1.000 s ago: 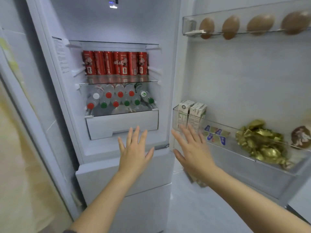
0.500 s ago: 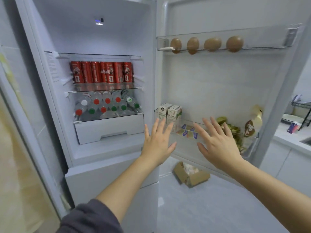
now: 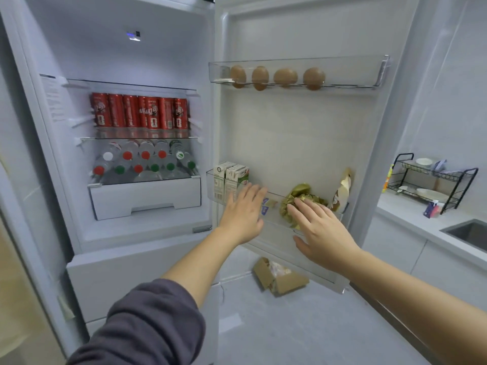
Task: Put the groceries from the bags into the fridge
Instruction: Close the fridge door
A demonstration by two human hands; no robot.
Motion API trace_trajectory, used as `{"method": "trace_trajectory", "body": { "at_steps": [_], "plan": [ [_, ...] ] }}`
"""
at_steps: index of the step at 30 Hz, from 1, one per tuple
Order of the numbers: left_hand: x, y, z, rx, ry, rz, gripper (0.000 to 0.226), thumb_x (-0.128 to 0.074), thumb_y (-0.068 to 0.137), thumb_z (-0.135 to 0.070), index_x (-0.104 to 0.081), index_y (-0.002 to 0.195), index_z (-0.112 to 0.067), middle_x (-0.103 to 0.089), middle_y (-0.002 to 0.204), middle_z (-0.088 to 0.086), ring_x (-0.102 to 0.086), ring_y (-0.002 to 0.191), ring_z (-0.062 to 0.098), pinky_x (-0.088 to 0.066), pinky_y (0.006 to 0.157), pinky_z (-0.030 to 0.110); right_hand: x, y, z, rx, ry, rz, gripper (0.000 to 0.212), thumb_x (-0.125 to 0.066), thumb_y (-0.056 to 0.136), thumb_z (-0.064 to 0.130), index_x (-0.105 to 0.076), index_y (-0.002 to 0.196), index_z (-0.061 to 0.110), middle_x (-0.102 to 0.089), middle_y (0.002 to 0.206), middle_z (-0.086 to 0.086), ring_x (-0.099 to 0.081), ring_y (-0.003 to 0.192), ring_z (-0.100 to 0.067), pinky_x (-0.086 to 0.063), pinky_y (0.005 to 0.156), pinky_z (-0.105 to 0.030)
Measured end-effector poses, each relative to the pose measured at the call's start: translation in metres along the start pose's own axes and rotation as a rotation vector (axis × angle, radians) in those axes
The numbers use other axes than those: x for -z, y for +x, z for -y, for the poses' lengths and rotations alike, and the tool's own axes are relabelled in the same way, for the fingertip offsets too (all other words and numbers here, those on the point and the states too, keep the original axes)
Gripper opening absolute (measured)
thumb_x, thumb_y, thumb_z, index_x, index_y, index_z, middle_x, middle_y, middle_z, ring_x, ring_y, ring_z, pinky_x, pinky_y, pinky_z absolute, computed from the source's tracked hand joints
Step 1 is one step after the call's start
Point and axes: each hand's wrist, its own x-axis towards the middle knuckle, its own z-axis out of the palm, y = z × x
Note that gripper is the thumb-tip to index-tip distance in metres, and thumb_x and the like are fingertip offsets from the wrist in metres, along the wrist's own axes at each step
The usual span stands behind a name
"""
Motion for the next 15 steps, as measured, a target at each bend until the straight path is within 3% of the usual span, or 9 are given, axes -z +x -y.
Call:
{"method": "trace_trajectory", "body": {
  "at_steps": [2,5,8,11,15],
  "plan": [
    [0.003,0.005,-0.004,-0.003,0.001,0.057,0.075,-0.052,0.090,-0.027,-0.013,0.154,-0.020,-0.014,0.159,0.003,-0.005,0.149,0.022,-0.011,0.118,0.053,0.003,0.001,-0.004,0.024,0.035,-0.018,0.071,-0.077,0.075,0.034,-0.053,0.136,0.006,-0.059,0.134,-0.016,-0.058,0.121,-0.036,-0.048,0.099,-0.047],
    [0.004,0.007,-0.008,0.021,-0.013,0.043,0.072,-0.054,0.085,-0.024,-0.023,0.149,-0.020,-0.025,0.153,0.004,-0.017,0.145,0.023,-0.020,0.114,0.049,0.007,0.000,-0.014,0.090,0.074,-0.056,0.062,-0.071,0.080,0.029,-0.053,0.135,0.006,-0.059,0.133,-0.015,-0.058,0.121,-0.034,-0.047,0.100,-0.045],
    [0.007,0.005,-0.002,0.024,-0.041,0.036,0.071,-0.055,0.082,-0.022,-0.027,0.147,-0.020,-0.029,0.150,0.003,-0.026,0.141,0.023,-0.027,0.112,0.047,0.018,-0.001,-0.029,0.172,0.050,-0.197,0.051,-0.050,0.086,0.029,-0.056,0.132,0.008,-0.055,0.138,-0.014,-0.050,0.131,-0.034,-0.036,0.110,-0.052],
    [0.008,-0.001,0.009,-0.008,-0.052,0.023,0.070,-0.056,0.081,-0.020,-0.030,0.146,-0.020,-0.029,0.150,0.002,-0.032,0.137,0.024,-0.034,0.108,0.043,0.034,0.006,-0.045,0.137,0.071,-0.308,0.048,-0.045,0.090,0.027,-0.054,0.134,0.011,-0.047,0.147,-0.013,-0.038,0.140,-0.033,-0.026,0.115,-0.058],
    [0.014,-0.010,0.021,-0.033,-0.082,0.020,0.070,-0.055,0.081,-0.017,-0.031,0.147,-0.020,-0.028,0.151,-0.001,-0.036,0.135,0.022,-0.039,0.103,0.040,0.038,0.027,-0.060,0.056,0.154,-0.176,0.051,-0.039,0.094,0.040,-0.050,0.136,0.013,-0.050,0.144,-0.012,-0.042,0.137,-0.034,-0.032,0.111,-0.052]
  ]
}}
